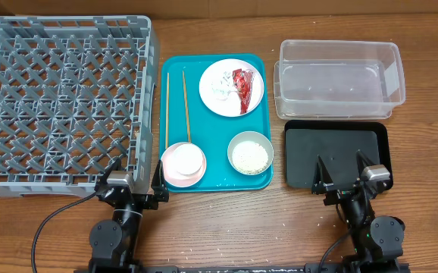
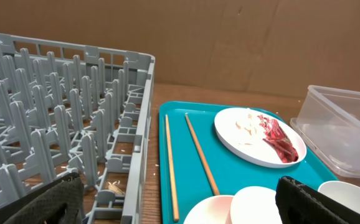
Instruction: Sort waste into correct bins and load items into the dishwasher
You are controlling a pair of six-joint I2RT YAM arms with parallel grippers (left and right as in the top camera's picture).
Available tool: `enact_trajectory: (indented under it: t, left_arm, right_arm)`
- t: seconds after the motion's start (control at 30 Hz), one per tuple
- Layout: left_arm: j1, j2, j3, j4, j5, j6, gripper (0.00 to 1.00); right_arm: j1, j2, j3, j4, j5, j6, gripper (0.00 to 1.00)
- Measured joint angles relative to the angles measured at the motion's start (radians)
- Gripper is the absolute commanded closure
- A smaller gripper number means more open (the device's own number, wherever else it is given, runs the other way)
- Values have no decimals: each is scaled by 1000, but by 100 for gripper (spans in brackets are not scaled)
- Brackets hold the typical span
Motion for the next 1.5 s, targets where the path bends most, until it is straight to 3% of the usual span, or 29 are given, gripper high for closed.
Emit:
enact_trajectory:
  t: [1.13,1.5]
  left_arm:
    - [0,0,0,0,0,0,0]
    - [0,0,0,3,-13,0,0]
  right_arm:
    - [0,0,0,0,-3,8,0]
    - [0,1,6,-42,-183,98,0]
